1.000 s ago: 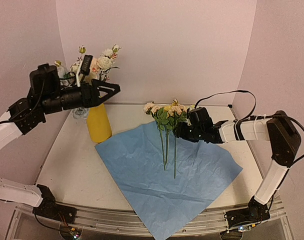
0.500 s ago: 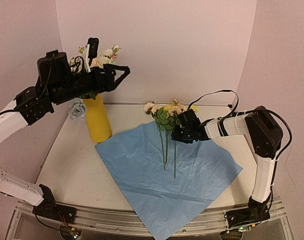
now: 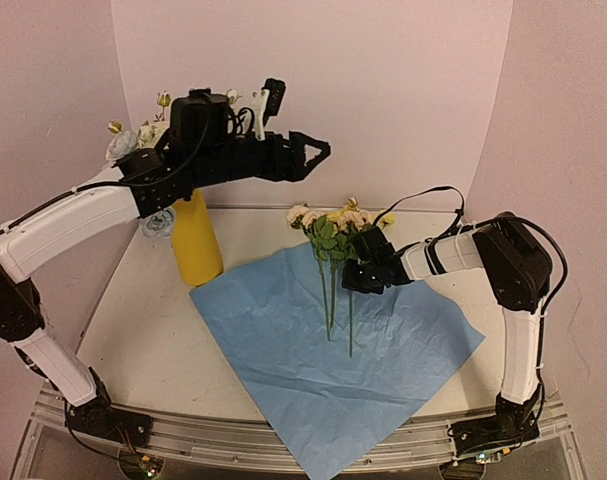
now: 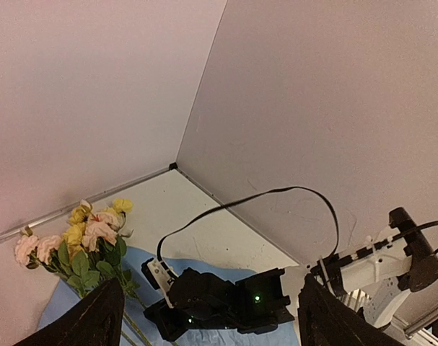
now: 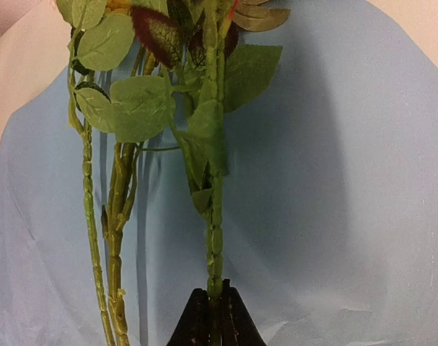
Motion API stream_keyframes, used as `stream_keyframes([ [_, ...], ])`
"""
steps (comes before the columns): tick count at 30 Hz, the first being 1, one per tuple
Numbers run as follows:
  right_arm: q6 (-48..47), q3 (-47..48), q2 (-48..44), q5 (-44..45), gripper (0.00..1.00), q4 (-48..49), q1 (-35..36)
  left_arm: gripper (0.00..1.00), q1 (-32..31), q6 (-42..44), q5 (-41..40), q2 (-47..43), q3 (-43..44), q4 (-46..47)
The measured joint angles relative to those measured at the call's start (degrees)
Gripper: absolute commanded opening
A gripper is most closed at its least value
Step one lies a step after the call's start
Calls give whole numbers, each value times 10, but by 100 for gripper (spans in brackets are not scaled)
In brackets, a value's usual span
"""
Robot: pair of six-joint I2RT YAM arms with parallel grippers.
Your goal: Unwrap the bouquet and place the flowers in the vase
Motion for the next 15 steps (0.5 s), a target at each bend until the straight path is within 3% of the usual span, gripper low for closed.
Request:
stream_keyframes([
  [8,12,-39,-29,13,0,14,0,85,-9,-28,-8,93,19,-3],
  [15,16,-223,-272,48,0,77,0,83,-9,-81,-14,159,34,2],
])
